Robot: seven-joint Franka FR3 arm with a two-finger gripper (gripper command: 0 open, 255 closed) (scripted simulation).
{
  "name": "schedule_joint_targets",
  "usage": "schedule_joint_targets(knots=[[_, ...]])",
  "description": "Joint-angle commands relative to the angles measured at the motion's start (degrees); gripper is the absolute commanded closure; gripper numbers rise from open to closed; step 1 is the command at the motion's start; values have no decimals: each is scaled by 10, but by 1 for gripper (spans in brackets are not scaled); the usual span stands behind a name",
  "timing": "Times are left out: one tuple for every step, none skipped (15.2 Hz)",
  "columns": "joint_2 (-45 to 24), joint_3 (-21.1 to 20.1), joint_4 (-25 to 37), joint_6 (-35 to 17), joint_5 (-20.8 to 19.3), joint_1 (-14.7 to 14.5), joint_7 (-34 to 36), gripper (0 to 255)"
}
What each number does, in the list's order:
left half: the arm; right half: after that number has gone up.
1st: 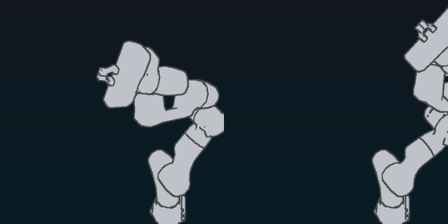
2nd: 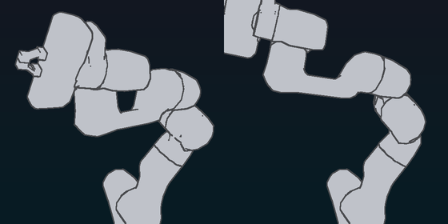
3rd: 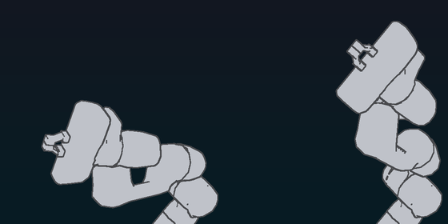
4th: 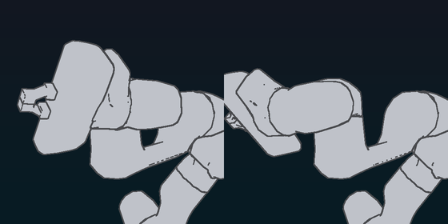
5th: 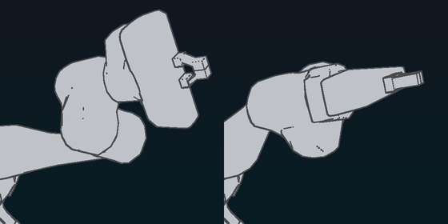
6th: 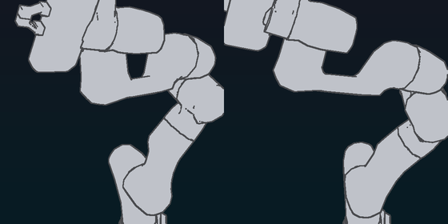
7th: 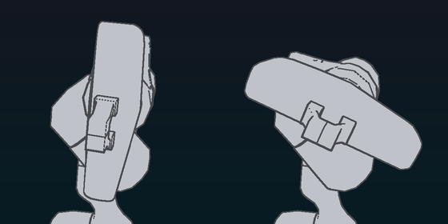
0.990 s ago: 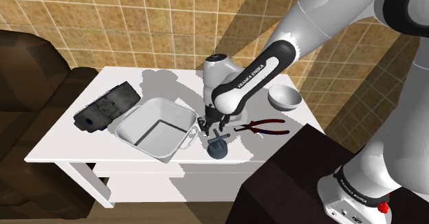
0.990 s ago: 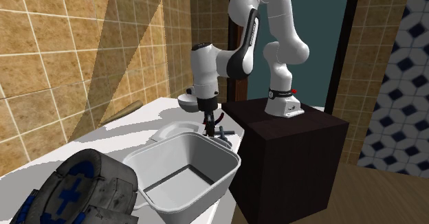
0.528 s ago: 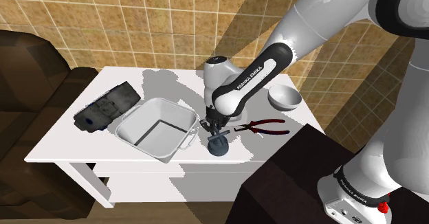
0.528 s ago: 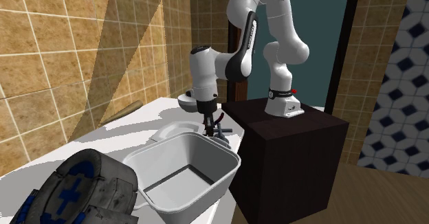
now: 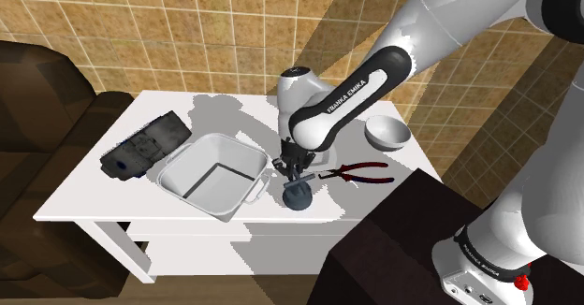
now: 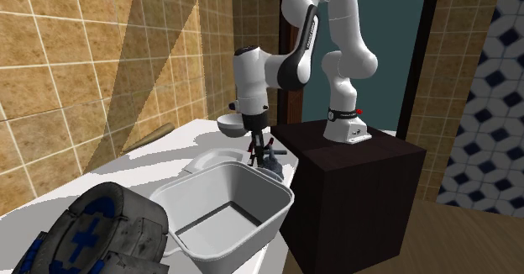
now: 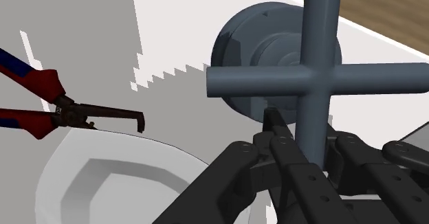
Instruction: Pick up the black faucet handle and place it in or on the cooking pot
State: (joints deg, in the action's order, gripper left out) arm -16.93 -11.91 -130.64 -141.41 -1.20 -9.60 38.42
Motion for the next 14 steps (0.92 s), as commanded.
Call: schedule_joint_targets(knots=[[13, -2, 1, 13, 4, 1, -2, 255], [19, -3, 1, 20, 6, 2, -3, 255], [26, -4, 2, 27, 8, 2, -4, 255], [32, -4, 2, 34, 9, 3, -5, 255], [39, -5, 3, 41, 11, 4, -6, 255], [45, -6, 4, 48, 13, 4, -7, 255], [51, -6, 5, 55, 15, 5, -8, 255], [57, -7, 6, 62, 16, 5, -9, 255], [63, -7, 7, 69, 18, 5, -10, 255], [69, -8, 8, 77, 20, 6, -11, 255], [75, -8, 10, 84, 21, 6, -12, 255], [81, -9, 11, 91, 23, 7, -13, 255], [87, -9, 13, 98, 24, 7, -13, 255], [92, -9, 15, 106, 26, 7, -14, 255]])
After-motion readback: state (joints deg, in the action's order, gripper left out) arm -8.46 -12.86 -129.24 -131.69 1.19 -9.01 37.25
